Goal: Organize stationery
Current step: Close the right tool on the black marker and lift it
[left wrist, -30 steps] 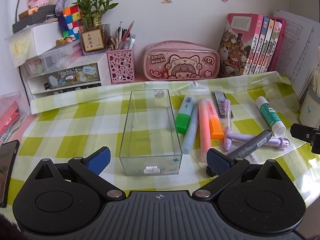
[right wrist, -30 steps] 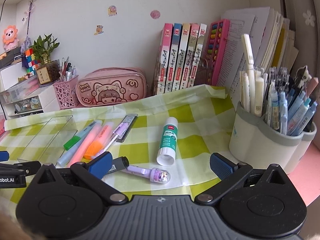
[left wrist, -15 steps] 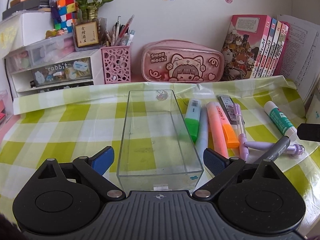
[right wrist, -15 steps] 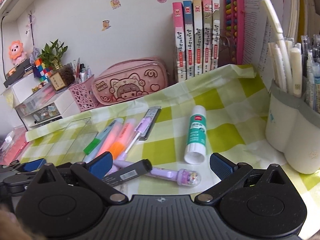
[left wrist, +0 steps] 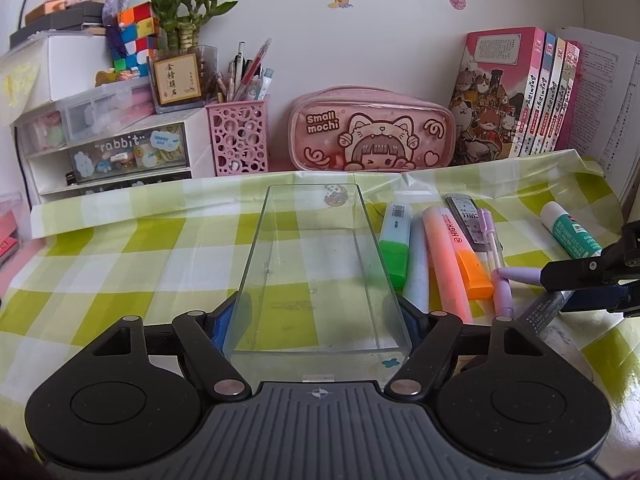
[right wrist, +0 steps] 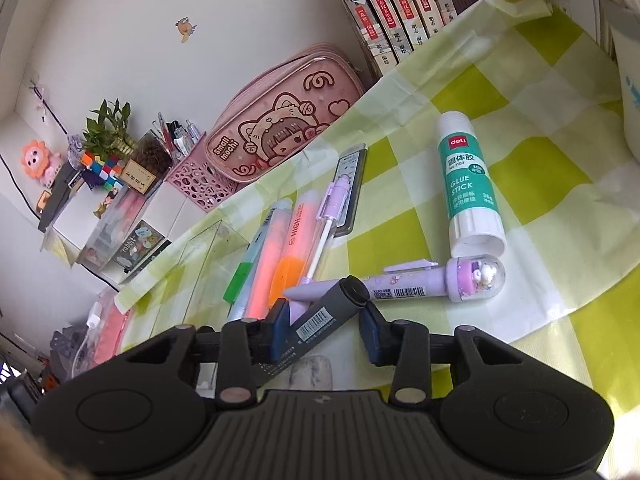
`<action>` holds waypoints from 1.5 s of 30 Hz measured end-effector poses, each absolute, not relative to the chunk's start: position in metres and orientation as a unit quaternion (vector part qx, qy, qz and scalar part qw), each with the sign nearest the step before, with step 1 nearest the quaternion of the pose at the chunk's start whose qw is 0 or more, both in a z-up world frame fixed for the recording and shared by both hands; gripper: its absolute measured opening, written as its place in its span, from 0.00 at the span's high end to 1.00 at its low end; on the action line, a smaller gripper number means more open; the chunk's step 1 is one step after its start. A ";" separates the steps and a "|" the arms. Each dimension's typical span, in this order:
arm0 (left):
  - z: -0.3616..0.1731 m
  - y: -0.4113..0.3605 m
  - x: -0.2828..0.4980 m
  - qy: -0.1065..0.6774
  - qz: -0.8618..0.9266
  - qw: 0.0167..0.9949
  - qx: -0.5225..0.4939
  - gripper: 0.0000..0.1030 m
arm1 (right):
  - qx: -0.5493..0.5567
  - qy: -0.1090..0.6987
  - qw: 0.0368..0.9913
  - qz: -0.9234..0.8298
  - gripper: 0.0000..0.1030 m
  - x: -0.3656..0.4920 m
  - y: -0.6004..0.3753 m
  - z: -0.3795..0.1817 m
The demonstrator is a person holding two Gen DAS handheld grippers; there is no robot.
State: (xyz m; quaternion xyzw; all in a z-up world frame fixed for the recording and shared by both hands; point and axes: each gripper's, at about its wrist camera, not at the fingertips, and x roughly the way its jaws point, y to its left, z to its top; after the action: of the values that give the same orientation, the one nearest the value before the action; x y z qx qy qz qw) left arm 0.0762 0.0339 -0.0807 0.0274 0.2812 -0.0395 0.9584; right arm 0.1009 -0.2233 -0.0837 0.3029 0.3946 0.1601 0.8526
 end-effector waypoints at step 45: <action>-0.096 0.029 0.035 0.259 -0.062 0.964 0.029 0.29 | 0.290 0.400 0.862 0.113 0.80 0.134 -0.198 -0.046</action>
State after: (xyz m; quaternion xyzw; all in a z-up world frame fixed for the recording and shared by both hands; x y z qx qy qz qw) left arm 0.0348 0.0292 -0.0957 0.0287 0.2586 -0.0620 0.9636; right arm 0.1340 -0.1983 -0.0458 0.2898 0.4004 0.1130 0.8619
